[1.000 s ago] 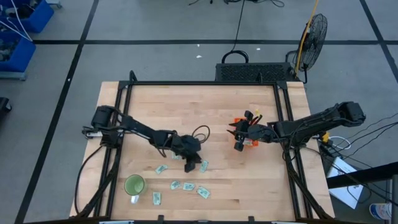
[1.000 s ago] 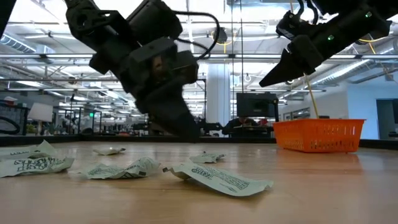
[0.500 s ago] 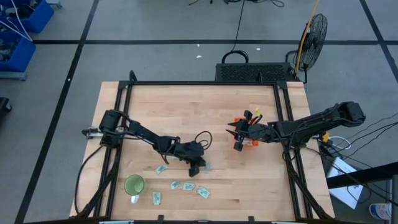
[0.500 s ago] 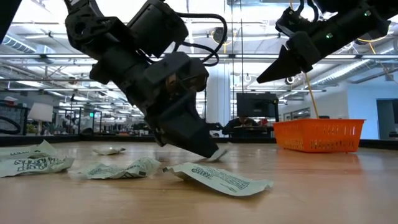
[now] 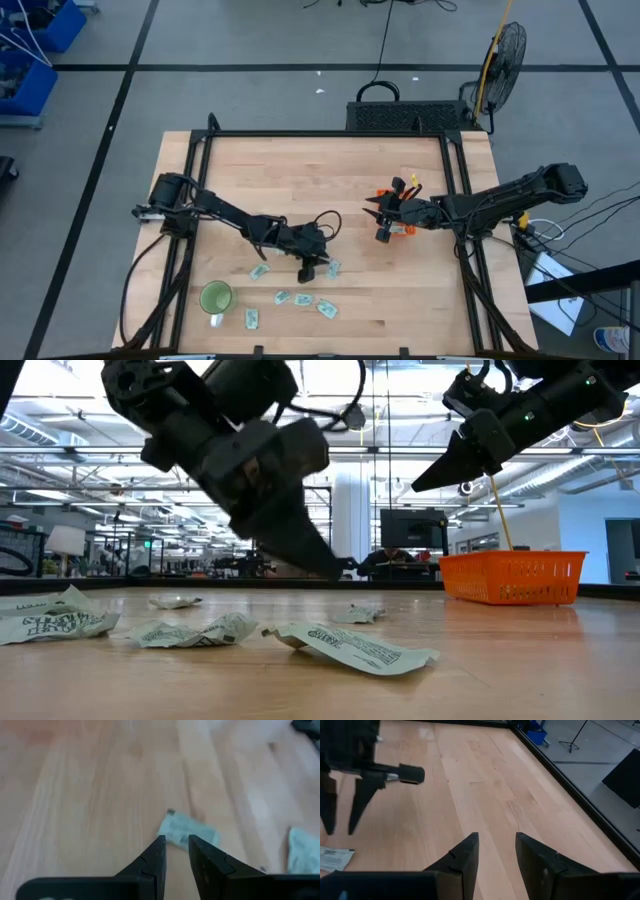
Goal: Pick and place Stevia / Truvia into bins
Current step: Put the stevia packet into the orange basket
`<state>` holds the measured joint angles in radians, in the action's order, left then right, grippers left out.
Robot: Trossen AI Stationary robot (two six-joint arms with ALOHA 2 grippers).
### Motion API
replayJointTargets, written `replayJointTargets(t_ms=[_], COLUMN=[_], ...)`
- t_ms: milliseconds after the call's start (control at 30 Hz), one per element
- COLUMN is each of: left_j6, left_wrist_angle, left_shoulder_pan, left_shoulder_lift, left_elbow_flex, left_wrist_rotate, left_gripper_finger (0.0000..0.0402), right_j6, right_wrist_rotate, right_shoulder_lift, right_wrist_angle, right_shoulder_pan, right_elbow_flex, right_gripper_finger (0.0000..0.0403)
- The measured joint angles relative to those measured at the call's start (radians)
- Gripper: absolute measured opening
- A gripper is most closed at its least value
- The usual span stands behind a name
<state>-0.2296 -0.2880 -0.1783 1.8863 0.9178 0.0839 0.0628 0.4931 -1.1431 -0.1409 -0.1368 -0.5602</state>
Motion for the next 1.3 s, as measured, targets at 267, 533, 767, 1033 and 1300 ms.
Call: replayJointTargets(t_ms=[267,533,767,1033,1300], left_j6=[-0.018,-0.038,-0.045,-0.039,0.012], left_wrist_angle=[-0.078,-0.127,-0.128,-0.123,-0.057], left_shoulder_pan=[0.006,0.007,0.006,0.0,0.011], left_shoulder_lift=[0.079,0.11,0.11,0.11,0.106], left_elbow_flex=[0.0,0.006,0.006,0.006,0.009], left_wrist_rotate=[-0.013,-0.009,-0.039,-0.062,-0.198], left_gripper_finger=[0.0087,0.0088,0.0088,0.0088,0.0087], right_j6=[0.002,0.003,0.003,0.001,0.0], right_wrist_rotate=[0.0,0.0,0.0,0.0,0.0], right_shoulder_lift=[0.0,0.0,0.0,0.0,0.0], right_wrist_angle=[-0.006,-0.011,-0.012,-0.012,-0.008], right_shoulder_pan=[0.0,0.0,0.0,0.0,0.0], right_elbow_flex=[0.0,0.0,0.0,0.0,0.0], right_gripper_finger=[0.0121,0.0121,0.0121,0.0121,0.0121])
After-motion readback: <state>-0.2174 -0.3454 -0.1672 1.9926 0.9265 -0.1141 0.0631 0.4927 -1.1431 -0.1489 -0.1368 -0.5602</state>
